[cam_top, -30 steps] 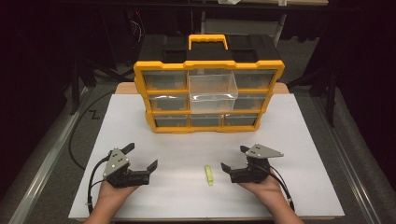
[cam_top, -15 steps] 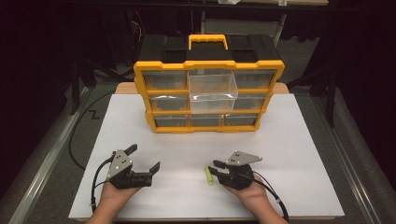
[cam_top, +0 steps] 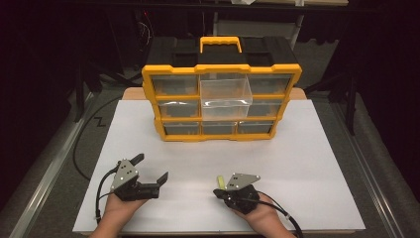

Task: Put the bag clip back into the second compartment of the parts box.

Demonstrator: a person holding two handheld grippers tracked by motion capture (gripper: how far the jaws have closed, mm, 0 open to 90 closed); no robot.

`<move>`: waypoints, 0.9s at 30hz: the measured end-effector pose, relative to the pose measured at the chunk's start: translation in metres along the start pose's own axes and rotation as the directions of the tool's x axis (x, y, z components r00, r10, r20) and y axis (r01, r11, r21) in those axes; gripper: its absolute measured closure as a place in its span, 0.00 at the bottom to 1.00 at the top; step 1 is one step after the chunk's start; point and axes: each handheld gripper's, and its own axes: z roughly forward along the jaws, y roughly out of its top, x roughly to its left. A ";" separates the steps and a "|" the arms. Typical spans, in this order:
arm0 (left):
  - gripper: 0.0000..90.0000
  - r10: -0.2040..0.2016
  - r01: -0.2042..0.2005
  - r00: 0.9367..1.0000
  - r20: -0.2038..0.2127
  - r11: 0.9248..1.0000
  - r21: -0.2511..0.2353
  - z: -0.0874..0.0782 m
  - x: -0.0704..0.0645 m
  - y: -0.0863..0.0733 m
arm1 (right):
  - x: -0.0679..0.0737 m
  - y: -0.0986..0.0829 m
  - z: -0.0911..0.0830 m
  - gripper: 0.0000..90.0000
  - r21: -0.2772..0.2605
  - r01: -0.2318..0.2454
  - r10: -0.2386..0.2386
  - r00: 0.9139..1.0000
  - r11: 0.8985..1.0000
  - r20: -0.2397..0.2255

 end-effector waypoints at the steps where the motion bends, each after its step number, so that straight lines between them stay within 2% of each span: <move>1: 0.00 0.000 0.000 1.000 0.000 1.000 0.000 0.000 0.000 0.000 | 0.000 0.000 0.000 1.00 0.004 0.001 -0.001 1.000 1.000 0.002; 11: 0.00 -0.002 0.002 1.000 0.006 1.000 -0.007 -0.001 0.000 0.000 | -0.004 -0.003 -0.001 1.00 0.034 -0.004 0.003 0.999 0.999 0.043; 21: 0.00 -0.005 0.006 1.000 0.010 1.000 -0.017 -0.003 0.001 0.000 | -0.020 -0.010 -0.010 1.00 0.035 -0.035 0.032 0.995 0.999 0.097; 24: 0.00 -0.007 0.008 1.000 0.011 1.000 -0.017 -0.003 0.001 0.000 | -0.023 -0.011 -0.011 1.00 0.037 -0.038 0.034 0.994 0.999 0.103; 27: 0.00 -0.012 0.012 1.000 0.013 1.000 -0.015 -0.002 0.002 0.000 | -0.024 -0.011 -0.012 1.00 0.022 -0.047 0.045 0.995 0.999 0.086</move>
